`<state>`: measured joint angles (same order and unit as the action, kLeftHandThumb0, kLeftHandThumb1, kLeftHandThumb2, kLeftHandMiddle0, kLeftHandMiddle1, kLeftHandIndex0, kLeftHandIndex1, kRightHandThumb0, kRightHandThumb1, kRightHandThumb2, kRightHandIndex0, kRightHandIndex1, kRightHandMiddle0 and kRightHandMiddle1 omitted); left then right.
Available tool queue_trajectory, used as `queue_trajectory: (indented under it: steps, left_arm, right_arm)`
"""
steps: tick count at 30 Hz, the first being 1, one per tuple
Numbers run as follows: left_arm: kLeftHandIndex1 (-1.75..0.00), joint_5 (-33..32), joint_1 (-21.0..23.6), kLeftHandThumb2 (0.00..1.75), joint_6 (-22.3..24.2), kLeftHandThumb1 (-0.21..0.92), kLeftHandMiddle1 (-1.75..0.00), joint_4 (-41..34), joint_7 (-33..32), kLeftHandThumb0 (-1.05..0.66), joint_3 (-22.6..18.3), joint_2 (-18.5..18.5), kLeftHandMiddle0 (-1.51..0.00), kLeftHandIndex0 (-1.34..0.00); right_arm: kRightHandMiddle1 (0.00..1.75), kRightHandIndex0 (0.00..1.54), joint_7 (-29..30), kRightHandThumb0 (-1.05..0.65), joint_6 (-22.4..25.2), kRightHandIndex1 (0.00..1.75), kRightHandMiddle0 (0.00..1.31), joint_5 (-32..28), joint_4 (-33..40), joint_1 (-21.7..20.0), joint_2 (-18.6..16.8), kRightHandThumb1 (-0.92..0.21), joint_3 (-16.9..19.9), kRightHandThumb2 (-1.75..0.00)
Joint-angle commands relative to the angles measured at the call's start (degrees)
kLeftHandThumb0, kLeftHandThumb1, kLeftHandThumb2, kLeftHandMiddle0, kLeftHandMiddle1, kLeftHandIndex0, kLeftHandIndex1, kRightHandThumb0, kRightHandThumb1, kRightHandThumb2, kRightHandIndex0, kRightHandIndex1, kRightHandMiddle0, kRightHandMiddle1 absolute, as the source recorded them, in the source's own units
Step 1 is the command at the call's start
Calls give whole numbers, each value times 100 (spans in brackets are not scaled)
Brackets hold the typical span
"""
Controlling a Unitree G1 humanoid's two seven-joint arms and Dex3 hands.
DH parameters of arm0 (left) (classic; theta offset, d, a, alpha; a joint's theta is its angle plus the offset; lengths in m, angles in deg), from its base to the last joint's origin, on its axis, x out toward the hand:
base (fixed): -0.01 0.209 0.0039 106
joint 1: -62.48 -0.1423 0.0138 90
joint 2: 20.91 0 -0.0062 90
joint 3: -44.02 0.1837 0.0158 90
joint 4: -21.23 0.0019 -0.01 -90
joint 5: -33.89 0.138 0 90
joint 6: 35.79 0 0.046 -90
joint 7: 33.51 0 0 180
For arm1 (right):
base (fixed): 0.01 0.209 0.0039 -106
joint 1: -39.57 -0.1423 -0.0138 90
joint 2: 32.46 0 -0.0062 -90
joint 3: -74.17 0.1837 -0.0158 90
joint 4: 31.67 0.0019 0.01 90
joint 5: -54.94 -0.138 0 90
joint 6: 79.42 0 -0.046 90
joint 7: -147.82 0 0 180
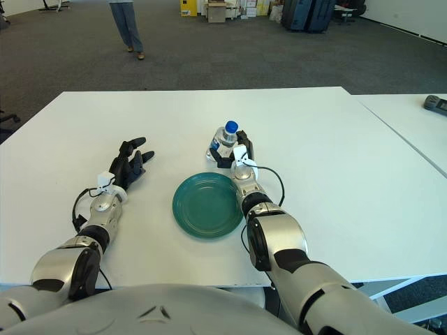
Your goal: Put the bottle into the plate.
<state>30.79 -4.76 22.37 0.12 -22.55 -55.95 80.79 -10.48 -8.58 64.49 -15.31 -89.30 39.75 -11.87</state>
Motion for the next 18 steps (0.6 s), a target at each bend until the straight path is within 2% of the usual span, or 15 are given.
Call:
queue_trajectory:
  steps: [1, 7, 11, 18]
  left_arm:
    - [-110, -1, -200, 84, 222, 92, -64, 191, 78, -76, 2, -4, -41, -7]
    - [-110, 8, -235, 84, 199, 92, -66, 203, 94, -76, 4, -22, -42, -7]
    - [-110, 15, -228, 84, 245, 92, -67, 228, 59, -76, 4, -26, -43, -7]
    - [-111, -22, -208, 84, 265, 92, -69, 240, 112, -75, -21, -12, -44, -8]
  right_arm:
    - [175, 128, -27, -7, -225, 175, 105, -129, 241, -42, 152, -24, 74, -135]
    - [175, 129, 73, -6, -735, 175, 105, 57, 968, 83, 247, -24, -92, -135]
    - [175, 130, -55, -7, -967, 175, 105, 150, 1807, 444, 257, -24, -264, -135]
    - [175, 130, -236, -8, -1254, 175, 104, 290, 2834, 1067, 274, -24, -557, -135]
